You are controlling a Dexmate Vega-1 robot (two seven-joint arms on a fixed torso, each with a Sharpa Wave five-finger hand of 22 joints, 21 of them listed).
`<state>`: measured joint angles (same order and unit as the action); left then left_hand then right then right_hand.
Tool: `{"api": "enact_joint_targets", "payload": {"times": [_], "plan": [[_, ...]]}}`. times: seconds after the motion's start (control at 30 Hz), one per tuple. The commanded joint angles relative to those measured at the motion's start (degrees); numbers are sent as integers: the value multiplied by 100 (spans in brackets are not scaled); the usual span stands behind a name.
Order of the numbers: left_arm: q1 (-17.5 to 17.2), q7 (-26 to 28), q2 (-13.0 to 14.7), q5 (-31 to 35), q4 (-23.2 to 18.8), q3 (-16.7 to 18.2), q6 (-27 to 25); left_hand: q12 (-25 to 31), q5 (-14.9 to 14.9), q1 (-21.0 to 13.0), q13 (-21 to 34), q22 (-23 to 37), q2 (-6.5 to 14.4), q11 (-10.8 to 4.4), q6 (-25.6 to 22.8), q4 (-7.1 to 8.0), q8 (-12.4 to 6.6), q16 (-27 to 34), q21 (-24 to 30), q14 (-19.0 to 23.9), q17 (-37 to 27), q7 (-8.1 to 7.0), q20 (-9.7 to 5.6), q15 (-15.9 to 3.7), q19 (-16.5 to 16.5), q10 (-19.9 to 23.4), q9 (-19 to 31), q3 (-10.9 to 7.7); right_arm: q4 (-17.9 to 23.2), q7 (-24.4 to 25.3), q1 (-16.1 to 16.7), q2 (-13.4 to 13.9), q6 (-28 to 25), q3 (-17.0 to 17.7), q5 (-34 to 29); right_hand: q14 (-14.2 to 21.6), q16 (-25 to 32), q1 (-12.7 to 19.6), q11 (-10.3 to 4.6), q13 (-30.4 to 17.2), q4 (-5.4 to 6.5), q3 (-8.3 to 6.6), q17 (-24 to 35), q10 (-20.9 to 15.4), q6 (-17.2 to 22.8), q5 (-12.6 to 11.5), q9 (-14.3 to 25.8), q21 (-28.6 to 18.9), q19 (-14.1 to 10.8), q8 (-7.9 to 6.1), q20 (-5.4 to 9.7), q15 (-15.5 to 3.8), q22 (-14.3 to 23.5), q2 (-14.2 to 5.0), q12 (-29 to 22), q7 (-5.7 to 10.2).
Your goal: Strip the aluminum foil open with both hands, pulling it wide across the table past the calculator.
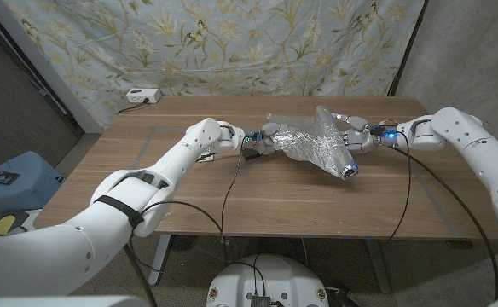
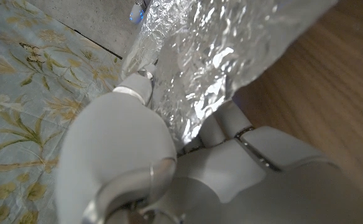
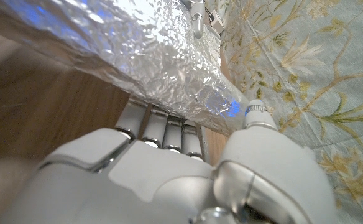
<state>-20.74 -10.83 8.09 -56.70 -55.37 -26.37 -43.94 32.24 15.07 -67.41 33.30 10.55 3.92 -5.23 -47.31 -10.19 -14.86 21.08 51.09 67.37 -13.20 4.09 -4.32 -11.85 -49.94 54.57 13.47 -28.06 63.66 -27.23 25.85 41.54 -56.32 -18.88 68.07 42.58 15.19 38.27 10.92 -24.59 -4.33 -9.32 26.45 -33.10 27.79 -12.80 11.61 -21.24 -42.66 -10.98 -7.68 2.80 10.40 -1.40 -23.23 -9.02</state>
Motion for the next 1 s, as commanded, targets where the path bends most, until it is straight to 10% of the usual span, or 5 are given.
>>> {"api": "enact_joint_targets", "payload": {"times": [0.03, 1.0], "plan": [[-221, 367, 139, -316, -387, 110, -85, 33, 19, -74, 25, 29, -2, -207, -83, 46, 6, 7, 51, 52, -30, 51, -38, 2, -2, 163, 28, -2, 5, 16, 64, 43, -143, 38, 49, -14, 1, -49, 27, -30, -5, 32, 17, 5, -53, -59, 12, -13, -64, -17, -26, 24, 5, 0, 9, -319], [-453, 734, 489, -695, -963, 157, -19, 73, -1, -106, 33, 22, -12, -226, -92, 61, 57, -37, 174, 50, -101, 43, -48, -2, 64, 128, 137, -10, -285, -215, 101, -185, -119, 192, 266, 37, 25, -107, 24, -64, 11, 109, 34, -47, -97, -195, 15, 43, -145, -36, -8, 8, 3, -11, 38, -322]]}}
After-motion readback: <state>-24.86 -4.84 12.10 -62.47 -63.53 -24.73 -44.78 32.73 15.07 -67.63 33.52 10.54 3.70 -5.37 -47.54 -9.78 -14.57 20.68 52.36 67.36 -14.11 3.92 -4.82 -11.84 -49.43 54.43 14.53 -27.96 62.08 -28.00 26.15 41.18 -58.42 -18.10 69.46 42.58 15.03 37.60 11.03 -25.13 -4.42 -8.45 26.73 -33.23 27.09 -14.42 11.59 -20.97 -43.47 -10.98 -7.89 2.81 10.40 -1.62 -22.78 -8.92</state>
